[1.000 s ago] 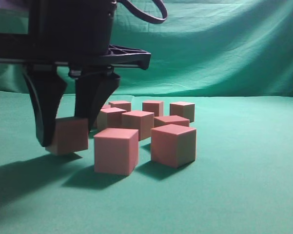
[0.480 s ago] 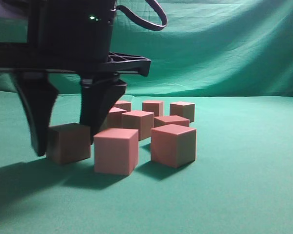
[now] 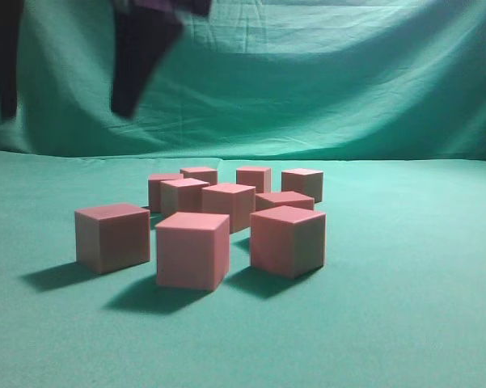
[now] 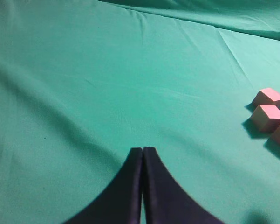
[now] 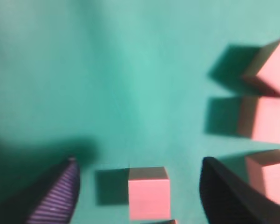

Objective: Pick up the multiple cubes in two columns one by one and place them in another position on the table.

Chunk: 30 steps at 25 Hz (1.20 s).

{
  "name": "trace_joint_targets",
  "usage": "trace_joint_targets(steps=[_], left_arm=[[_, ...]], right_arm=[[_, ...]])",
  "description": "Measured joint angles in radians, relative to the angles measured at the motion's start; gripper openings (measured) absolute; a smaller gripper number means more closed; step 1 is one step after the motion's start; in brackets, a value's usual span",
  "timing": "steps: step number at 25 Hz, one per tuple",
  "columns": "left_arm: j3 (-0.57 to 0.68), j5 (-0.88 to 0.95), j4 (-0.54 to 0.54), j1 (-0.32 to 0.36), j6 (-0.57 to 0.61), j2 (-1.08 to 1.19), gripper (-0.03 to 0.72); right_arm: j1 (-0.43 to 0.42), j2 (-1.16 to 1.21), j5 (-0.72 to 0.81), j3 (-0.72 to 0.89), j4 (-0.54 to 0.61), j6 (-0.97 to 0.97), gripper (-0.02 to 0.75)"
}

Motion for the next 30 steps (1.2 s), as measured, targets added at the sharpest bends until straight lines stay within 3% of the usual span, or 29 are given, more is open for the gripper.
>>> trace_joint_targets(steps=[5,8,12,25,30], left_arm=[[0.0,0.0,0.0,0.0,0.0,0.0,0.0],[0.0,0.0,0.0,0.0,0.0,0.0,0.0],[0.0,0.0,0.0,0.0,0.0,0.0,0.0],[0.0,0.0,0.0,0.0,0.0,0.0,0.0],[0.0,0.0,0.0,0.0,0.0,0.0,0.0]], right_arm=[[0.0,0.0,0.215,-0.28,0.002,-0.021,0.323],[0.0,-0.009,0.249,-0.429,0.037,-0.04,0.189],[0.002,-0.077,0.262,-0.488,0.092,-0.044,0.0],[0.004,-0.52,0.289,-0.476,0.061,-0.164,0.0],[0.004,-0.705,0.292,-0.292,0.058,-0.21,0.0]])
